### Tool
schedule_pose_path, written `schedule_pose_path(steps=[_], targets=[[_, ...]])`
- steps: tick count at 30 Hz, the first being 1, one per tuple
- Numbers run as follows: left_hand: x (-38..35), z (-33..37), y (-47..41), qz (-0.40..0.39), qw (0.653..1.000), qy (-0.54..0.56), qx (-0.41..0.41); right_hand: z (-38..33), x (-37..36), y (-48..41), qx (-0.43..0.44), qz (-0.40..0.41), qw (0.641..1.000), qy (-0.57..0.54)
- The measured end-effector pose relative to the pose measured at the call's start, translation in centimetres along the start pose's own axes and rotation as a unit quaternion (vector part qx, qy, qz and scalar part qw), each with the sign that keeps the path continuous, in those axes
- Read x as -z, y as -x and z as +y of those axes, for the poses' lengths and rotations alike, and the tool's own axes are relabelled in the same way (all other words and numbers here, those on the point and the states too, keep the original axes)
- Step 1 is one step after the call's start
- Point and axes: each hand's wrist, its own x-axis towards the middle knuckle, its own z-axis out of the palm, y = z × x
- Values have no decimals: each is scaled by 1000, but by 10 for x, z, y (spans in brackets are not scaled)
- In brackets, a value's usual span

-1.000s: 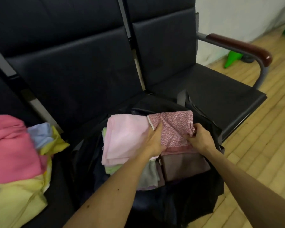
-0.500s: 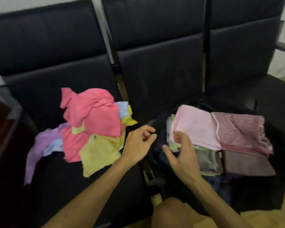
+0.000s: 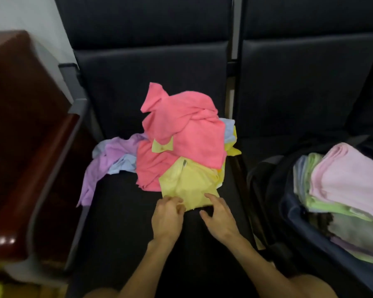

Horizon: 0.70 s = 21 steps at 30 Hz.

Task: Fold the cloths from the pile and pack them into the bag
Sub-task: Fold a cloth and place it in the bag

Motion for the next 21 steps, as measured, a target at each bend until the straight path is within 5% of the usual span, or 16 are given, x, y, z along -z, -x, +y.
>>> schedule_pose_path(steps=[6, 12, 17, 21], targets=[[-12, 4, -20, -58, 989, -134, -31, 12, -11, -17, 41, 8, 982, 185], [-4, 4, -20, -62, 985, -155, -32, 10, -22, -24, 53, 72, 969, 229], [13, 9, -3, 77, 990, -39, -115, 6, -18, -8, 11, 13, 989, 144], [34, 12, 25, 145, 972, 102, -155, 5, -7, 24, 26, -171, 980, 100]])
